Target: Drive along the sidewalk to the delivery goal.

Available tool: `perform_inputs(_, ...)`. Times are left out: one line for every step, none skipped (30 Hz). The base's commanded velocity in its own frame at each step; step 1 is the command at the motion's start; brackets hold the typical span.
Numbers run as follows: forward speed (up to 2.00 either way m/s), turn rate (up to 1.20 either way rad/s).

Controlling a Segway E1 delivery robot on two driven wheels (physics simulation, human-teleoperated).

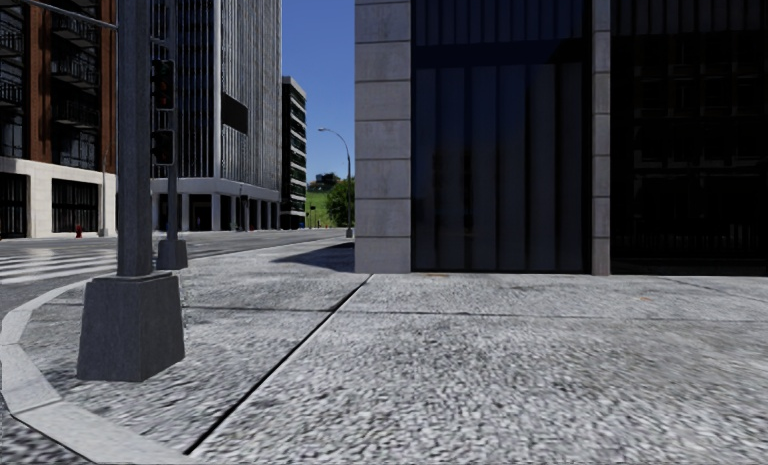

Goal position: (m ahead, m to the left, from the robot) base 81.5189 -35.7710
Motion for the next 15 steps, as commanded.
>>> perform_inputs(1.98, 0.0)
perform_inputs(1.87, 0.0)
perform_inputs(1.87, 0.0)
perform_inputs(1.69, 0.0)
perform_inputs(1.54, 0.0)
perform_inputs(1.42, 0.0)
perform_inputs(1.39, 0.0)
perform_inputs(1.39, 0.0)
perform_inputs(1.37, 0.0)
perform_inputs(1.36, 0.0)
perform_inputs(1.35, 0.03)
perform_inputs(1.33, 0.14)
perform_inputs(1.33, 0.14)
perform_inputs(1.32, 0.22)
perform_inputs(1.31, 0.32)
